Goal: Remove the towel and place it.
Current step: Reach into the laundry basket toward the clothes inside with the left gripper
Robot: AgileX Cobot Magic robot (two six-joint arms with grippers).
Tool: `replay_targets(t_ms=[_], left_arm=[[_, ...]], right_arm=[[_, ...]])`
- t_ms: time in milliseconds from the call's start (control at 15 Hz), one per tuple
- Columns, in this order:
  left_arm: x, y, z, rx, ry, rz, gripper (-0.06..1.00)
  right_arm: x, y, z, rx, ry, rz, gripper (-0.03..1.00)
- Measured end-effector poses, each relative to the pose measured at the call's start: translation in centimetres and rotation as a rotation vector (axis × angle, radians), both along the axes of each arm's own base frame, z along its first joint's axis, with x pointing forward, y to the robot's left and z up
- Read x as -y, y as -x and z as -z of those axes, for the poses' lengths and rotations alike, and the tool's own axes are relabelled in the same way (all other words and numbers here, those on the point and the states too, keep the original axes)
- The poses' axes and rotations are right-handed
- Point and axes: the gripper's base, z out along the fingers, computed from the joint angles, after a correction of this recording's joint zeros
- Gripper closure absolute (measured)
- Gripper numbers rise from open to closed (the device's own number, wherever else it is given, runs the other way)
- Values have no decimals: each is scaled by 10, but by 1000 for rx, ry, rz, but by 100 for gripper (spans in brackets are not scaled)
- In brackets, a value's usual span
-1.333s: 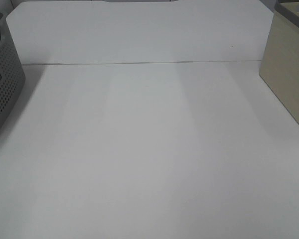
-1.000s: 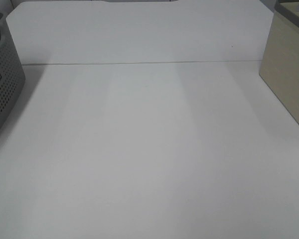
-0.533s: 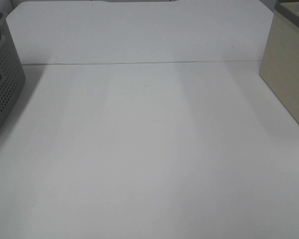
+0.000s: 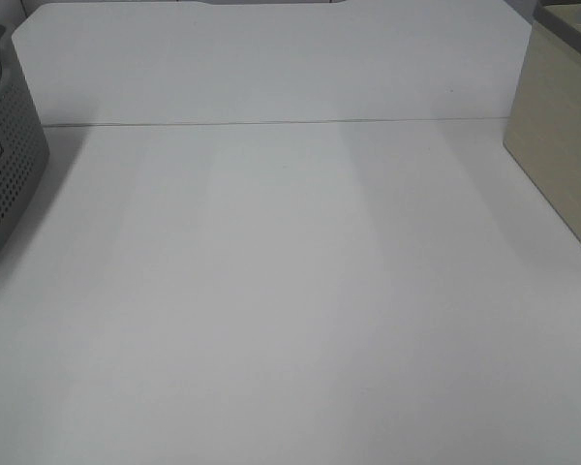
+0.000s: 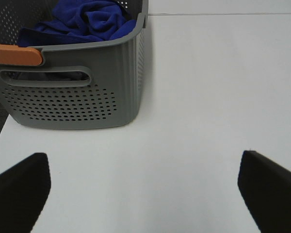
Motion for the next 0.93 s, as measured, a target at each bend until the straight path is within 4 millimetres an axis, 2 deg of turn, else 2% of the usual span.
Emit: replay_targets(t_ms=[933], left_arm=[[0,0,0,0,0,0,-4]], right_arm=[[0,0,0,0,0,0,18]])
